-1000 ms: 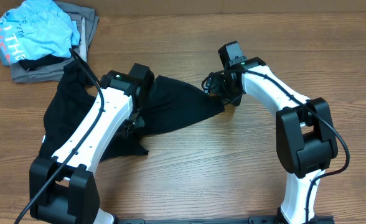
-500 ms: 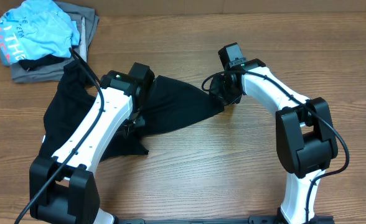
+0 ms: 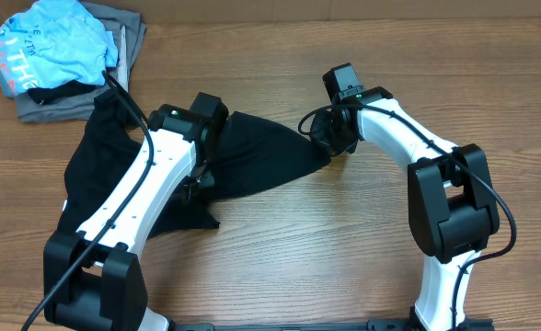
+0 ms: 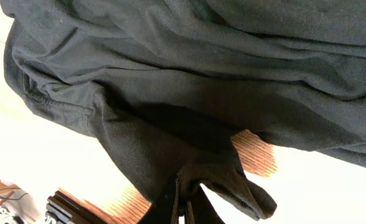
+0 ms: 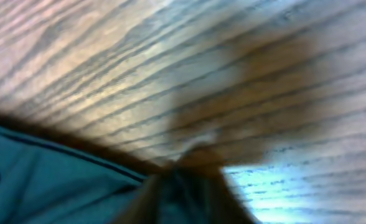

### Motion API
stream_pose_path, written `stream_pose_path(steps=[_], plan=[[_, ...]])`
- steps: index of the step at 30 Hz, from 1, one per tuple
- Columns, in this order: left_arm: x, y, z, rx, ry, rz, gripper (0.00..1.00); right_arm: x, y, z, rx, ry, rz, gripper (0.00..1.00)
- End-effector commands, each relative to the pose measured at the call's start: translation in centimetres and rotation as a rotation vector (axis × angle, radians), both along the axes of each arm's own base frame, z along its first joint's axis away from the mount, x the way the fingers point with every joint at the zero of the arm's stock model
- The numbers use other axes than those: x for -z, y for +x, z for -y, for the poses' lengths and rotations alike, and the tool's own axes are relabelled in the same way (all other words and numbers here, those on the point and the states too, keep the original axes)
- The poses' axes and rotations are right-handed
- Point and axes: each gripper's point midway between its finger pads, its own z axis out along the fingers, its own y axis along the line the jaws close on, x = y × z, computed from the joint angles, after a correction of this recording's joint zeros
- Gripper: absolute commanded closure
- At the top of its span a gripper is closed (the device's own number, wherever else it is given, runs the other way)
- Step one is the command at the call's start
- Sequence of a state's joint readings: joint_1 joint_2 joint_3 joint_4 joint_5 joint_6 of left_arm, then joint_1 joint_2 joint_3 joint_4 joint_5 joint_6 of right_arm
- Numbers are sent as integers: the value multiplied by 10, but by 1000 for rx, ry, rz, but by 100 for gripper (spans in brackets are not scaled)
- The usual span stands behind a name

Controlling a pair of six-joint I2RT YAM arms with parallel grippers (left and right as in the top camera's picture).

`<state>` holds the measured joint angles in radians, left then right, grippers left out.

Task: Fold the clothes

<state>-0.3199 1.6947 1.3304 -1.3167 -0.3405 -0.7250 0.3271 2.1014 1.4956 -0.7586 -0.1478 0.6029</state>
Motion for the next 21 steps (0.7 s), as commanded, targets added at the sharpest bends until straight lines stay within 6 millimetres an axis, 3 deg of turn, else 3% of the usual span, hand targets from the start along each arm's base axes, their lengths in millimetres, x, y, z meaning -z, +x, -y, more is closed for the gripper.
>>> stream_pose_path(steps=[1,13,21], plan=[[-11,5,0,9,-15,37,94,-1,2,5,5,-25,14,65],[-11,6,0,9,-15,38,93,7,-2,6,4,-33,-10,74],[-11,6,0,9,-15,38,93,14,-4,6,3,-38,-27,73]])
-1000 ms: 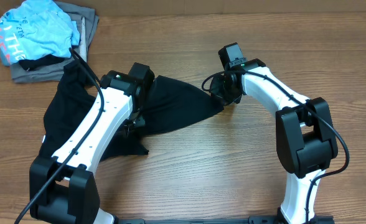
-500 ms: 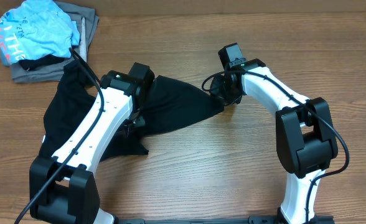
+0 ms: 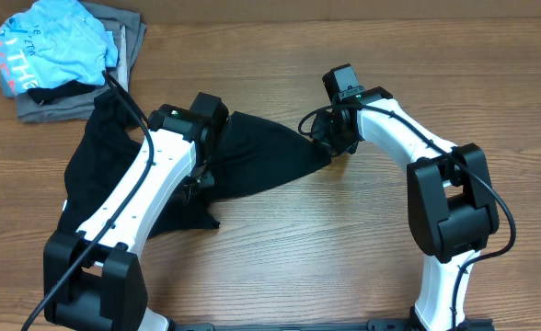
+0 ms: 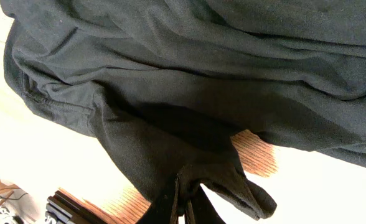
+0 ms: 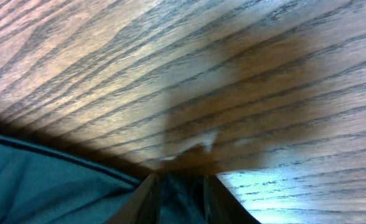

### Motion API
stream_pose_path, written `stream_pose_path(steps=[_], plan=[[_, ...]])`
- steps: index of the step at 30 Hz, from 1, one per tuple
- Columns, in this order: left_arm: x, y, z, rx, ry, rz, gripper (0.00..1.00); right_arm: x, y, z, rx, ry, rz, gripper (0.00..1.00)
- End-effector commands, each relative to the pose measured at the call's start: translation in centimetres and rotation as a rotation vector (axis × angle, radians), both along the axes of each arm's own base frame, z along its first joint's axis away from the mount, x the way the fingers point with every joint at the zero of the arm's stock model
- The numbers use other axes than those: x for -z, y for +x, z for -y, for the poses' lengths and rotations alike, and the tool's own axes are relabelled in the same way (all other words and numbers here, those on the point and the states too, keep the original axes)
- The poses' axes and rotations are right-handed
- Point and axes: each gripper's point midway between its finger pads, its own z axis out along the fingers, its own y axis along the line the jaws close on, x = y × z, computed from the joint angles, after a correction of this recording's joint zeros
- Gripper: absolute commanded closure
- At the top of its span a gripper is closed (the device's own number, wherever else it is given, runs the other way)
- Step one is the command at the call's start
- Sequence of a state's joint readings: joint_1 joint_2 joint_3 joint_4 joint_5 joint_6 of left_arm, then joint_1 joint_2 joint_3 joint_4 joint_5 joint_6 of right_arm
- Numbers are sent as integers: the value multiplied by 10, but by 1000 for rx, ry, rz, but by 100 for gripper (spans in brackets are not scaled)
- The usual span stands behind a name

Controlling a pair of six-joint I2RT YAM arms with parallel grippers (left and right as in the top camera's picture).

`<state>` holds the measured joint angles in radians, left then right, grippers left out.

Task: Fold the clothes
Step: 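Lift the shirt with both grippers and stretch it apart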

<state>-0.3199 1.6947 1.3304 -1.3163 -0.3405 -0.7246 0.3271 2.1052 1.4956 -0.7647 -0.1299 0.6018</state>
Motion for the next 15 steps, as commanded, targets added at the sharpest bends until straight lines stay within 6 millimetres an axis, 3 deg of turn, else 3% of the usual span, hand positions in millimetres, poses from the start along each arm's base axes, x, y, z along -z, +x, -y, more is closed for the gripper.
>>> stream_pose_path(steps=[1,7,11,13,15], plan=[[-11,6,0,9,-14,38,93,13,-4,3,0,-18,-27,73],[-11,6,0,9,-14,38,92,16,-3,3,0,-17,-29,75],[-11,6,0,9,-14,38,92,16,-3,3,0,-17,-30,85],[-11,6,0,9,-14,38,92,16,-3,3,0,-17,-30,96],[-11,6,0,9,-14,38,92,16,-3,3,3,-17,-31,96]])
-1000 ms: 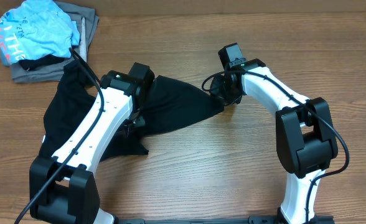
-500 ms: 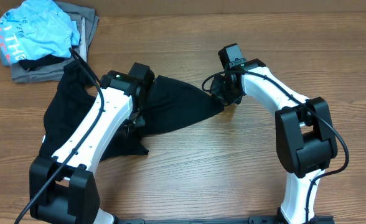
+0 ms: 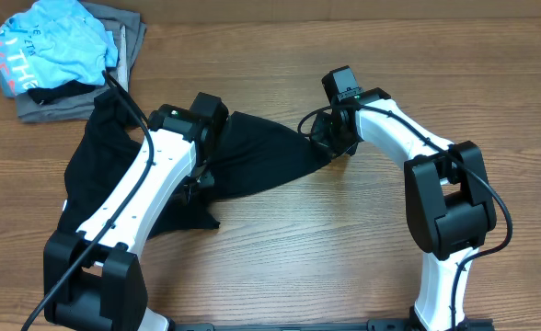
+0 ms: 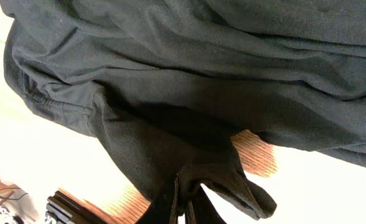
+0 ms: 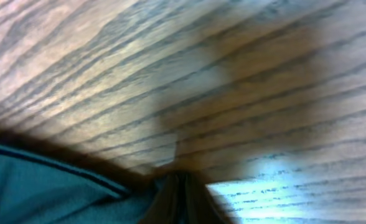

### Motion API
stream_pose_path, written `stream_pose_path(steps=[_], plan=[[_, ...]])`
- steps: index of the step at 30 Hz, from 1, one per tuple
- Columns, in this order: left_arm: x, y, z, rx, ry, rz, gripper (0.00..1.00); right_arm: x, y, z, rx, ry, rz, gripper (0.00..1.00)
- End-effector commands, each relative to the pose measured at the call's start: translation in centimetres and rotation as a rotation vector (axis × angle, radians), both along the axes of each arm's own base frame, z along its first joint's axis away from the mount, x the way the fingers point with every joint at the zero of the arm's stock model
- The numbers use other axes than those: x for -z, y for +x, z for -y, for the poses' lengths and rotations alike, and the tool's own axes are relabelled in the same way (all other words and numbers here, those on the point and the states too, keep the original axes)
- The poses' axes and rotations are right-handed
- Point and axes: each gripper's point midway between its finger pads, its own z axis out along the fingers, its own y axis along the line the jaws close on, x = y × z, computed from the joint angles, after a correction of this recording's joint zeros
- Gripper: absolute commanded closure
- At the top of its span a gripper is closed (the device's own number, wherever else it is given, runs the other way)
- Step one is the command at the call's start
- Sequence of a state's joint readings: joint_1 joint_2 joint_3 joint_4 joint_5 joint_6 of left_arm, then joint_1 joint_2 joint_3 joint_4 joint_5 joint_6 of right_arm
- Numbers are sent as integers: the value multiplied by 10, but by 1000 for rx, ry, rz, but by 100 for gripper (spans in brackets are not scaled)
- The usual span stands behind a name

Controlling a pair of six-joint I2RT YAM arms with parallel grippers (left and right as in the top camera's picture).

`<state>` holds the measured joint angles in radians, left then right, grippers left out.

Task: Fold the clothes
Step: 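Lift the shirt with both grippers and stretch it apart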

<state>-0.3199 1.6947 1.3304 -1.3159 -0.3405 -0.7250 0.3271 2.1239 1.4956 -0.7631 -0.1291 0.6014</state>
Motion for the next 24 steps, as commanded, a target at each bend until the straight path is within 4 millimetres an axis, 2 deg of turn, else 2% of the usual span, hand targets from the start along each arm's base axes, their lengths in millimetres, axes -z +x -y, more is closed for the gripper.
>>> stream_pose_path(steps=[1,7,10,15,19,24], plan=[[-11,5,0,9,-14,37,92,8,-2,2,3,-11,-14,96],[-11,13,3,18,-24,66,96,4,2,9,46,-26,-3,96],[-18,18,0,55,-2,74,96,-11,7,15,63,-17,23,96],[-54,27,-6,57,32,146,96,-61,18,29,101,13,114,96],[-93,35,-4,57,3,258,96,-109,23,39,123,33,222,96],[-135,33,-5,56,-36,392,96,-164,19,51,146,29,347,96]])
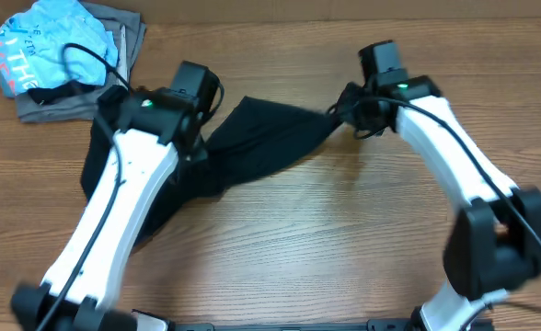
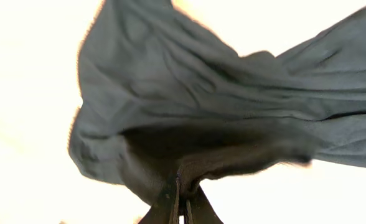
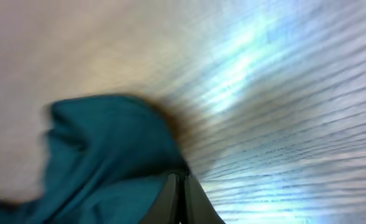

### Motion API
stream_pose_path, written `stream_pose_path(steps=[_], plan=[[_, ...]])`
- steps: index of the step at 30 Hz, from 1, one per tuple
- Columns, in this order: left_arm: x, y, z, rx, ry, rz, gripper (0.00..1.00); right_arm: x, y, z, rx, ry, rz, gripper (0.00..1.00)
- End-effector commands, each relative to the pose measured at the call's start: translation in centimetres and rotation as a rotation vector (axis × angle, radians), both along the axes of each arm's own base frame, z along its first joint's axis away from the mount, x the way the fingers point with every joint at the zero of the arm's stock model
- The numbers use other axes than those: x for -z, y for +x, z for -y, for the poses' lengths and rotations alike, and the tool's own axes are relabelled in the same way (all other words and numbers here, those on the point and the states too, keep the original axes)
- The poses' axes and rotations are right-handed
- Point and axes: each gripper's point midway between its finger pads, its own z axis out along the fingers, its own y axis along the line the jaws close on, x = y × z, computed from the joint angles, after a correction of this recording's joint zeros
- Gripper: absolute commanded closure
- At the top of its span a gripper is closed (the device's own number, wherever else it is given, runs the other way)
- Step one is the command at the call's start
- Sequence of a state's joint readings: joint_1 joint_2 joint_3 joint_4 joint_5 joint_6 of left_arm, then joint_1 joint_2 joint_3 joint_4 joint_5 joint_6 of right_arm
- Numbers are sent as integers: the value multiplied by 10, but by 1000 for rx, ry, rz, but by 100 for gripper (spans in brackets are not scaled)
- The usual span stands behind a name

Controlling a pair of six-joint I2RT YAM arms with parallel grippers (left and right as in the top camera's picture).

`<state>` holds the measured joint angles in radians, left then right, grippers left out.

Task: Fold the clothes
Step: 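Lift the shirt with both grippers and stretch it apart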

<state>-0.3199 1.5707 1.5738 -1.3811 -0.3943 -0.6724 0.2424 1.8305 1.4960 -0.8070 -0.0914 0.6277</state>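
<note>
A black garment [image 1: 261,138] hangs stretched between both arms above the wooden table [image 1: 344,239]. My left gripper [image 1: 195,152] is shut on its left part; in the left wrist view the cloth [image 2: 220,112] bunches out of the closed fingers [image 2: 170,205]. My right gripper [image 1: 337,112] is shut on the garment's right corner, which looks teal [image 3: 108,162] in the right wrist view. The rest of the garment droops behind the left arm [image 1: 100,156].
A pile of clothes, a light blue shirt [image 1: 50,41] on grey ones [image 1: 77,101], sits at the table's far left corner. Bare wood lies in front and to the right.
Both arms have risen and moved toward the far side. The garment, held at both ends, is now lifted off the table and stretched out between them. The right gripper has moved right.
Through the earlier moments the left gripper stayed shut on the black garment lying on the table. The right gripper's jaws, apart at the garment's right corner, had closed on it. Now both hold it raised and spread.
</note>
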Motion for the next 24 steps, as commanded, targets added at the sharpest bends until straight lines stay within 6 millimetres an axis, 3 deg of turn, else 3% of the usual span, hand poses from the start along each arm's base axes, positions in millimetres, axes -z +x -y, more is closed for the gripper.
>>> stream_pose_path(steps=[1,5,10,15,20,24], plan=[[-44,-2,-7,7,-11,136,96,-51,-1,13,38,-29,123,96],[-90,-8,-14,-5,-26,285,96,-101,-13,35,98,-85,240,96],[-165,-26,-25,16,-48,516,96,-164,-39,65,174,-89,379,96],[-243,-56,-32,69,-106,771,96,-227,-80,101,238,-87,524,96],[-298,-96,-41,110,-142,949,96,-277,-124,119,282,-74,671,96],[-323,-114,-46,125,-144,1034,96,-304,-154,125,293,-65,764,96]])
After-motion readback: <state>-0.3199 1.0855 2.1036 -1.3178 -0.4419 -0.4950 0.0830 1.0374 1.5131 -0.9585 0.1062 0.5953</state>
